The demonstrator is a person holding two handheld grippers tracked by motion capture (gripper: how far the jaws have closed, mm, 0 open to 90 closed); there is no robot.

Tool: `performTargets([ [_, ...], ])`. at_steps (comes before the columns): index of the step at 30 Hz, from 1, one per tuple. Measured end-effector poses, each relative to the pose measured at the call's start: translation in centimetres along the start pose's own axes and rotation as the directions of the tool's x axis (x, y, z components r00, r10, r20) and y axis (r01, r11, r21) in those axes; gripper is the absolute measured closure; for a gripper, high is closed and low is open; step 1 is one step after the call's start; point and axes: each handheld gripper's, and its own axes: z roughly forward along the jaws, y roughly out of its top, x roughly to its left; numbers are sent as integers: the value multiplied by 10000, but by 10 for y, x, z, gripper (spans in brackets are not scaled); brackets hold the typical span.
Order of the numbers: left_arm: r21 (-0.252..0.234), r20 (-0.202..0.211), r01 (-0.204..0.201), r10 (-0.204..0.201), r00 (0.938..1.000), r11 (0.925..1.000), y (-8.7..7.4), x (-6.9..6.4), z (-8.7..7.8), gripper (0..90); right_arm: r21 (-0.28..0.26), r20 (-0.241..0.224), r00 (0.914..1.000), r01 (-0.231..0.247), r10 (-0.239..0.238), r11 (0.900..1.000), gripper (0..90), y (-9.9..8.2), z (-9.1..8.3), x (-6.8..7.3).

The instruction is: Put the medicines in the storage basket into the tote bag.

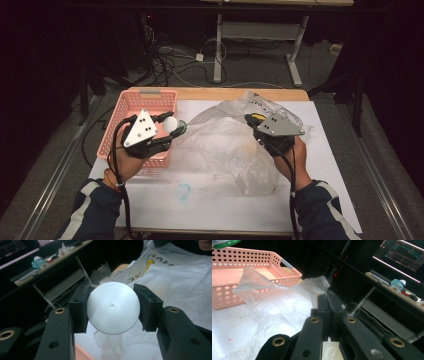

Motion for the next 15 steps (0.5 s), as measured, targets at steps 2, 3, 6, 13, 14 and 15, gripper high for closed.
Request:
performTargets([
  [2,-11,95,-85,85,9999,10000,2,-7,2,485,-50,3,10000,17,-17,10000,900,1,-1,0],
  [3,23,125,-186,186,9997,9998,3,-10,4,485,-50,12,10000,17,-17,10000,900,1,-1,0],
  [6,37,418,-281,280,9987,9996,2,-20,14,485,-67,36,10000,18,-18,10000,900,1,-2,0],
  [13,402,1245,-515,461,9911,9979,-5,-47,45,485,-37,-24,10000,48,-48,10000,900,3,-3,4],
  [14,469,1292,-603,538,9902,9971,-6,-52,49,485,-56,-47,9999,93,-93,9999,900,3,-3,5],
  [15,469,1292,-603,538,9902,9971,-6,-52,49,485,-56,-70,9999,106,-106,9999,900,4,-4,6],
])
